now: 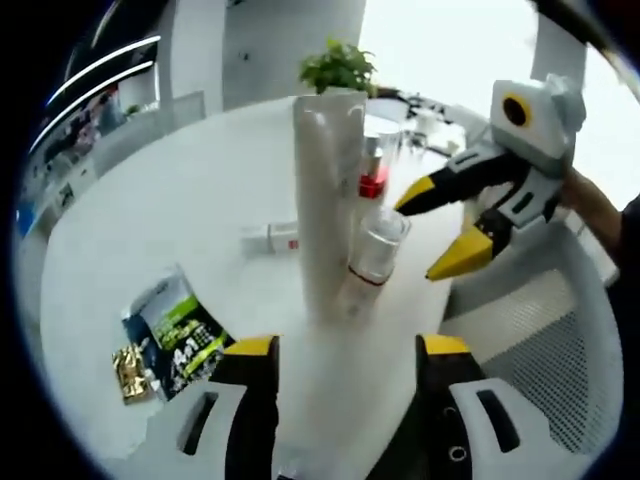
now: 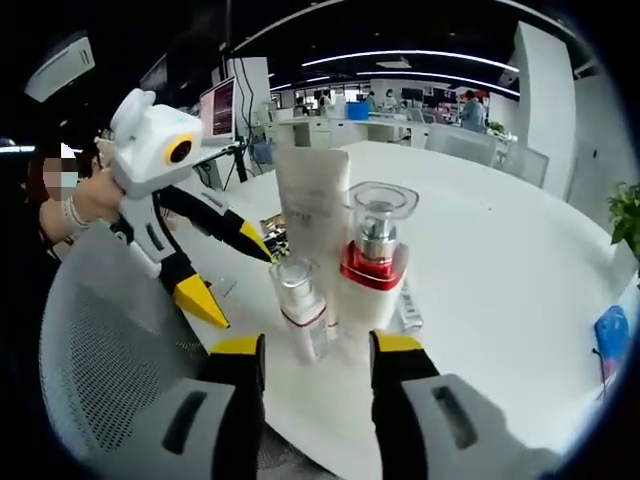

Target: Arrange the skincare products in the storage area until every visible bottle or jar stands upright without overlapping.

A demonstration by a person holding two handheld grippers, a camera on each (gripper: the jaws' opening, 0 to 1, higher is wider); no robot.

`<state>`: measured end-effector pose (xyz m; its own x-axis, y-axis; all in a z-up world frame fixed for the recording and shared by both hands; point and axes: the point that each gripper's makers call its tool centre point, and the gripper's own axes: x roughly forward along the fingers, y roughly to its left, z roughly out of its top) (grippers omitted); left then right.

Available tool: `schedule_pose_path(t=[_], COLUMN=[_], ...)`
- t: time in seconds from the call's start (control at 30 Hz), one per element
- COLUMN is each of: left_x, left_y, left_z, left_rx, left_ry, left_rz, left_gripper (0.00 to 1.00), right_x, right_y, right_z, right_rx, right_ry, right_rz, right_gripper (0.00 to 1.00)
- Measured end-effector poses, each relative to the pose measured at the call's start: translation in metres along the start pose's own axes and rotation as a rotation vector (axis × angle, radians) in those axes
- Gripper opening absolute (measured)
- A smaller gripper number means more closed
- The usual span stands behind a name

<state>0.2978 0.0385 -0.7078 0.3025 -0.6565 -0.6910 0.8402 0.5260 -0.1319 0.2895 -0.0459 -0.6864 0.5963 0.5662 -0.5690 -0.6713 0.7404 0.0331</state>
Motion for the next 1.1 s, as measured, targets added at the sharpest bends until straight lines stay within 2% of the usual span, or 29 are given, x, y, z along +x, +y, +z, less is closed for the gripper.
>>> schedule_pose_path(t=[0.3, 0.4, 0.57, 0.67, 0.77, 0.9, 1.1], left_x=[-0.028, -0.038, -0.056, -0.062, -0.068, -0.076, -0.09], left_y=[0.003, 0.007, 0.012, 0.014, 0.012, 0.009, 0.012], left_z=[-0.001, -0.001, 0.002, 0.001, 0.002, 0.0, -0.008], left_rx=[-0.048, -0.043, -0.083, -0.106, -0.124, -0.124, -0.157], left_ry=[-0.059, -0.081, -0.144, -0.163, -0.188, -0.202, -0.214], left_rz=[0.025, 0.047, 0.068, 0.091, 0.098, 0.103, 0.131], left_gripper=[0.76, 0.81, 0.84, 0.85, 0.88, 0.91, 0.97], right_x=[-0.014, -0.019, -0.025, -0.026, -0.027, -0.028, -0.032], right_y=[0.007, 0.006, 0.005, 0.006, 0.007, 0.01, 0.009], right_z=[0.012, 0.013, 0.017, 0.02, 0.022, 0.021, 0.022], right_rx=[-0.022, -0.023, -0.021, -0.013, -0.044, -0.059, -0.053], right_ry=[-0.025, -0.024, -0.024, -0.027, -0.026, -0.006, 0.013], right_rz=[-0.018, -0.033, -0.053, -0.053, -0.061, -0.048, -0.043], right_gripper=[0.52, 0.65, 0.75, 0.85, 0.95, 0.99, 1.0])
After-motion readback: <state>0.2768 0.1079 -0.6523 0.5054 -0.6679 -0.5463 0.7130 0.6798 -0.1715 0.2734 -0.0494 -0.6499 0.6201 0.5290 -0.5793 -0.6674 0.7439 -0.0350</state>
